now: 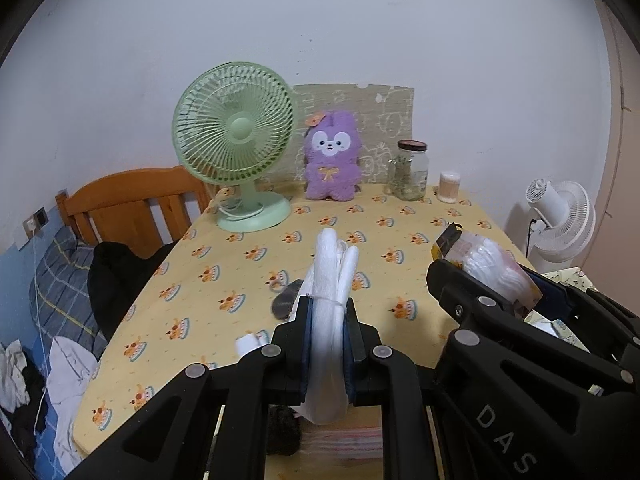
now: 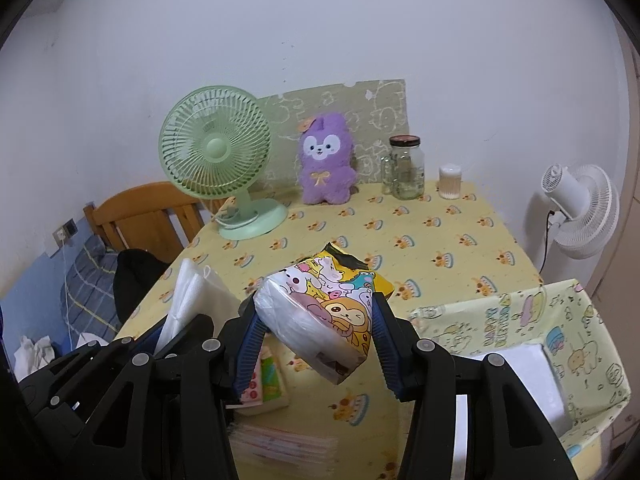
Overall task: Organize soft objects
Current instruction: 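Lift the white towel and snack packet and carry both toward the yellow box, then lower the towel and snack packet into the yellow box and open both tools, then move both tools back toward the black bag and straw bag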
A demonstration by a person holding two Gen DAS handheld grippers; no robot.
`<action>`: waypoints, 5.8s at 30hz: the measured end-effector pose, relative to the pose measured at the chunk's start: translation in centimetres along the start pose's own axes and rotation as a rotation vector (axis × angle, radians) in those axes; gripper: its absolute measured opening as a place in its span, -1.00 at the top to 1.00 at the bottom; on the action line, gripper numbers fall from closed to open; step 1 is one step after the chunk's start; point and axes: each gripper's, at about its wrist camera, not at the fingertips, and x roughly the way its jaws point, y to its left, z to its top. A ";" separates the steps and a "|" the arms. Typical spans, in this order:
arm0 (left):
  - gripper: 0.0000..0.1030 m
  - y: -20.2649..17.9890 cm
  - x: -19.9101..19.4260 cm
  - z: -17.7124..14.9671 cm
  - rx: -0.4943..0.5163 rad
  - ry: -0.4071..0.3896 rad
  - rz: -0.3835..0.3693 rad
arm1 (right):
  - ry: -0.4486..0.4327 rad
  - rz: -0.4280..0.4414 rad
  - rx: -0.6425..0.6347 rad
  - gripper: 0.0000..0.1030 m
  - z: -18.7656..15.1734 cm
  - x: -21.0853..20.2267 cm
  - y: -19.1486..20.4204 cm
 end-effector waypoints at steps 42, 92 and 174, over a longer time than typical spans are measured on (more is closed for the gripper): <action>0.79 -16.1 0.3 0.8 0.187 0.001 -0.271 | -0.050 -0.260 0.143 -0.06 -1.0 -5.7 -15.4; -0.82 -15.4 0.4 -0.6 0.222 0.036 -0.291 | -0.010 -0.277 0.193 -0.82 -2.7 -4.8 -14.8; -0.99 3.8 -1.9 -8.8 0.066 -0.005 -0.118 | 0.001 -0.053 -0.054 -0.99 -9.5 -2.2 4.5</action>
